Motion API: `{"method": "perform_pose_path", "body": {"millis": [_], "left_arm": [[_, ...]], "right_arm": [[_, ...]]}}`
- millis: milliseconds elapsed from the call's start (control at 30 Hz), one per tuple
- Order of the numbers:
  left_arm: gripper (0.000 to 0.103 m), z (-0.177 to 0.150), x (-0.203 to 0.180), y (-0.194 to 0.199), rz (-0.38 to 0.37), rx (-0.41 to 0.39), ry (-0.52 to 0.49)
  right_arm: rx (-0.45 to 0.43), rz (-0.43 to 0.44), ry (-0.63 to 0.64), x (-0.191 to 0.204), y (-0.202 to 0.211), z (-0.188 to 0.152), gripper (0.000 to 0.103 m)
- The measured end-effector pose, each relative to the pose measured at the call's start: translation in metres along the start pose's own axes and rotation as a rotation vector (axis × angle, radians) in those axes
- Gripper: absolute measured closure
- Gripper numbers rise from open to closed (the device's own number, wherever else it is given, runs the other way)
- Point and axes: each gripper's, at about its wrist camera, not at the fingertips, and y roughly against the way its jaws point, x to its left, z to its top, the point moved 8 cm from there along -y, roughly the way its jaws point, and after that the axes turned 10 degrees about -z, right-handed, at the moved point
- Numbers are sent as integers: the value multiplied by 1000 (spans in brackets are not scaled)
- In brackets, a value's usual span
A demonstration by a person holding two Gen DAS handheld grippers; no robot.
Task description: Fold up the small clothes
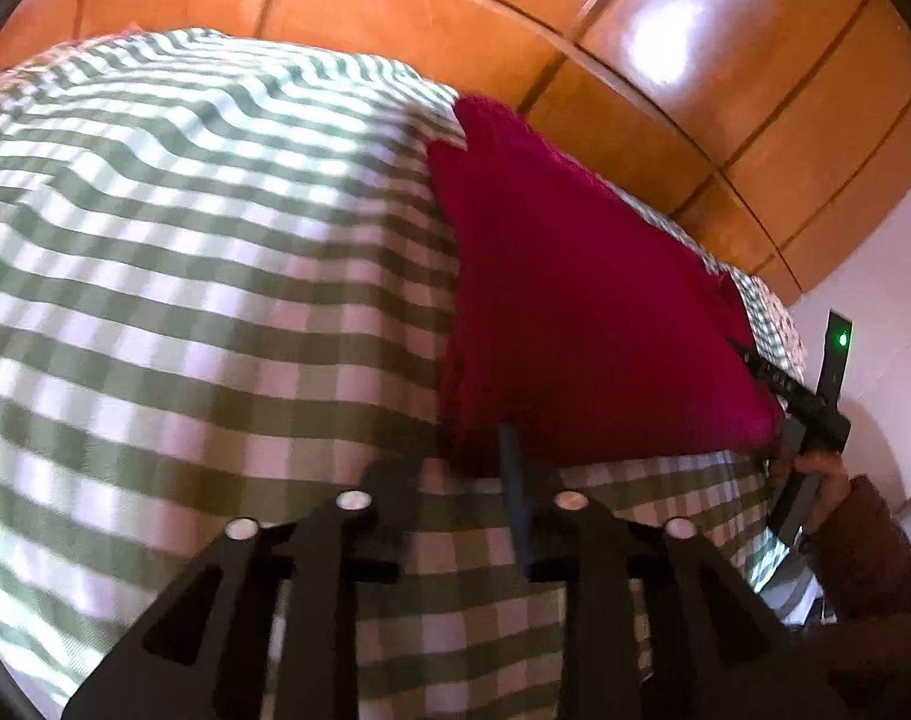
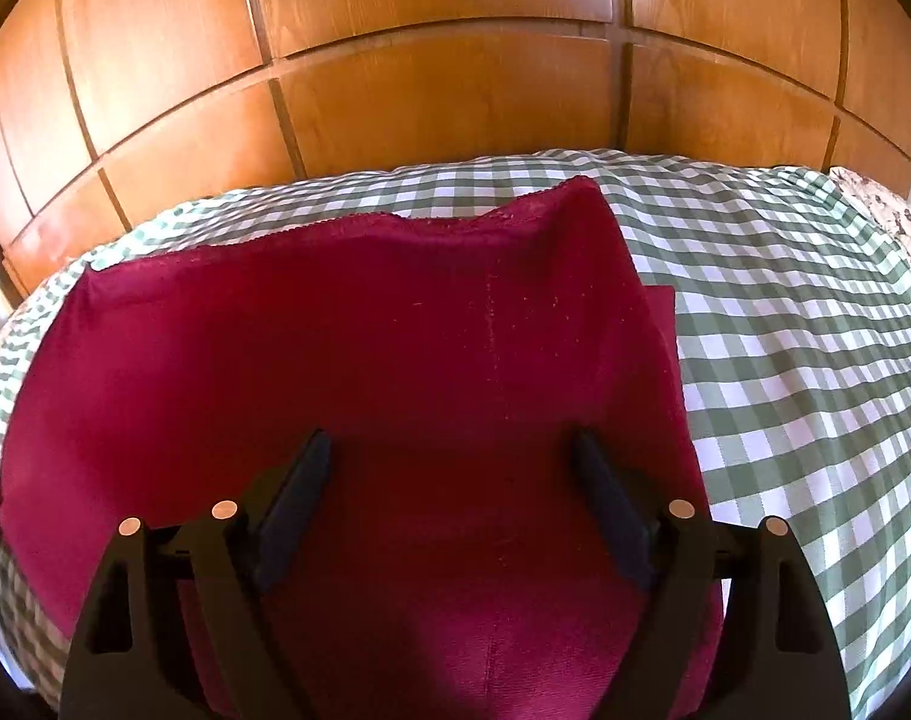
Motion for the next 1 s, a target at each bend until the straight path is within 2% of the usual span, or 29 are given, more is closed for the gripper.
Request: {"method": "perform_pose_path", "body": {"millis": [100, 233, 367, 467, 567, 633, 667, 700, 767, 867, 1000], "left_arm": [[76, 12, -5, 20, 46, -57, -17], [74, 35, -23, 32, 97, -117, -88], [70, 56, -49, 16, 105, -121, -164], [69, 62, -57, -11, 121, -86, -199], [70, 56, -46, -41, 162, -17, -176], [67, 46, -31, -55, 205, 16, -150], [65, 42, -24, -57, 195, 12, -126], [59, 41, -20, -57, 192, 13, -102], [59, 44, -16, -50, 149, 2, -28], [61, 59, -20, -37, 173, -42, -58], [61, 88, -28, -40, 160, -71, -76]], "right_arm": [[8, -13, -2, 1, 1, 1, 21], [39, -50, 7, 6, 12, 3, 14], [29, -22, 29, 15, 30, 5, 13], [11, -35, 78, 18, 39, 3, 13], [34, -59, 94, 5, 35, -8, 13], [57, -18, 11, -15, 28, -21, 12], [58, 13, -18, -21, 26, -25, 12], [44, 35, -31, -24, 26, -27, 12], [44, 20, -12, -22, 26, -26, 12], [58, 11, -14, -19, 30, -18, 11], [16, 14, -81, -31, 38, 3, 11]]}}
